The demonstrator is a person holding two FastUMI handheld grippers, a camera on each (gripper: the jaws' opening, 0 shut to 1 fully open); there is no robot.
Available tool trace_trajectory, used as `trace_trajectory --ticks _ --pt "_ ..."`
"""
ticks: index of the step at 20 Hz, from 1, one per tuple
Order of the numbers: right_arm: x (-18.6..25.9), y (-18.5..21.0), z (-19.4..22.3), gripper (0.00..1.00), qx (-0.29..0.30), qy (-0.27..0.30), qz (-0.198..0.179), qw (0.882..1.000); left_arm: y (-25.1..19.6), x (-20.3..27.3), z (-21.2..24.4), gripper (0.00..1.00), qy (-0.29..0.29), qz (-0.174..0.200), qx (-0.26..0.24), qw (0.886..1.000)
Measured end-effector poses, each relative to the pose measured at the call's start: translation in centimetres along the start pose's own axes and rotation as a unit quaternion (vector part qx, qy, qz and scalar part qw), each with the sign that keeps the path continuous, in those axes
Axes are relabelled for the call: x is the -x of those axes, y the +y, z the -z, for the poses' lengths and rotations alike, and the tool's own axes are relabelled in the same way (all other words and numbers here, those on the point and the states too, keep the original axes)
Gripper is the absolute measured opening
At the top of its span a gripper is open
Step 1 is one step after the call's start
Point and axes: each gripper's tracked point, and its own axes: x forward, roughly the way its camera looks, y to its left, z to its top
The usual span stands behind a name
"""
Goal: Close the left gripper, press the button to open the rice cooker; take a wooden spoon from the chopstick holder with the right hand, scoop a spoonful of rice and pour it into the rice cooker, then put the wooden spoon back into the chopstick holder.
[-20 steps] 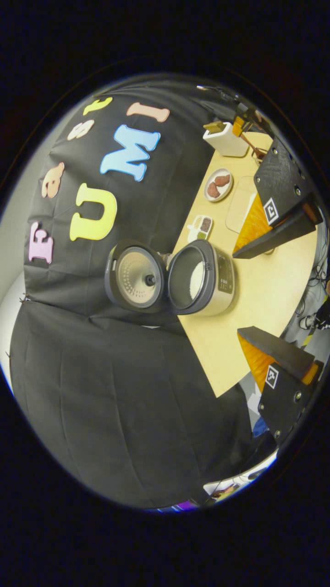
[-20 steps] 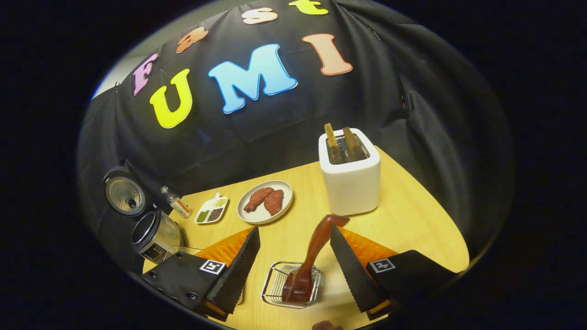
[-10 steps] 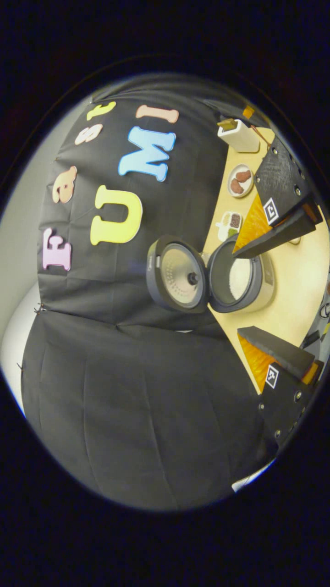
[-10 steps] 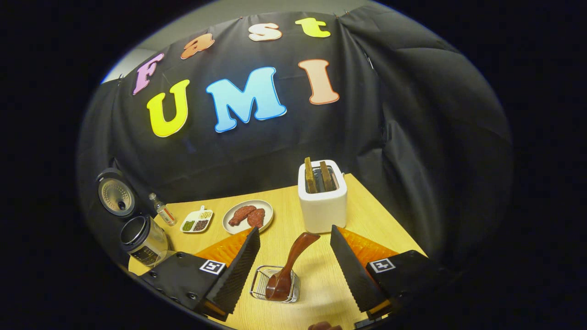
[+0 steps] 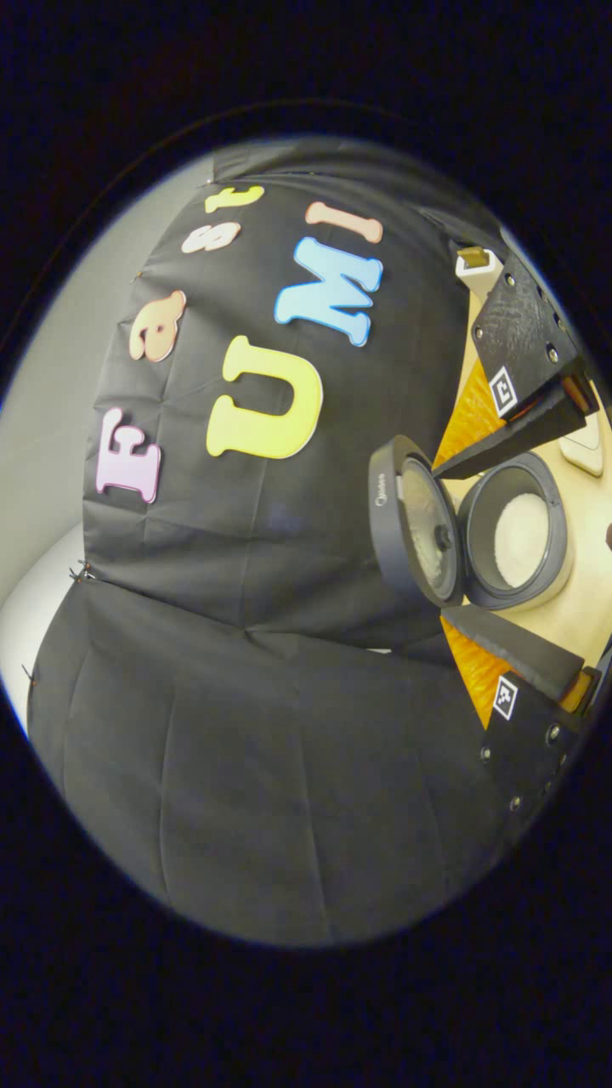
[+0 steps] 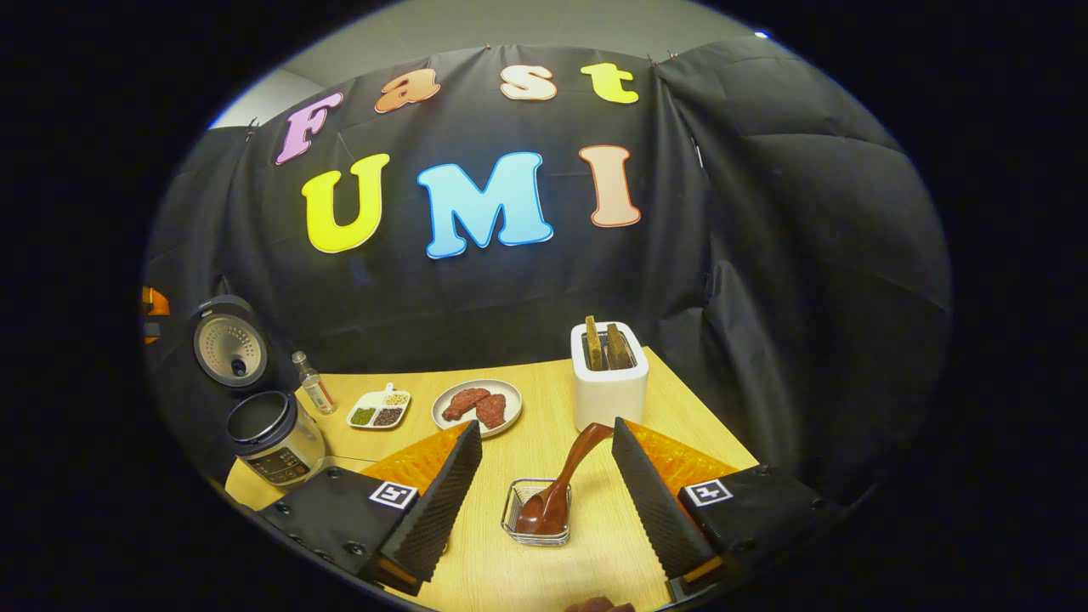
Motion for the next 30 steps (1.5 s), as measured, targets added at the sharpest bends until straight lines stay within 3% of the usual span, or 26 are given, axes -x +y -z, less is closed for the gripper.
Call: trace_trajectory --ticks 6,9,15,24,30 --pt "1.9 0.8 -1.0 0.98 0.011 -0.018 0.026 0.999 -0.8 -9.0 -4.6 0.96 0.01 0.045 0.026 0.999" --pt "2.3 1.9 -1.6 0.98 0.006 -0.025 0.035 0.999 -0.9 -14.1 -4.7 0.92 0.031 0.058 0.02 0.998" --pt "3.4 2.9 -0.8 0.98 0.01 -0.022 0.048 0.999 -2.2 -20.9 -1.5 0.94 0.102 0.084 0.074 0.989" --pt "2.3 2.7 1.0 0.98 -0.004 0.0 0.04 0.999 -3.7 -18.3 3.7 0.96 0.211 0.089 0.038 0.973" --pt "0.9 2.7 2.3 0.98 0.002 0.015 0.019 1.0 -5.9 -14.1 9.4 0.96 0.288 0.106 0.026 0.952"
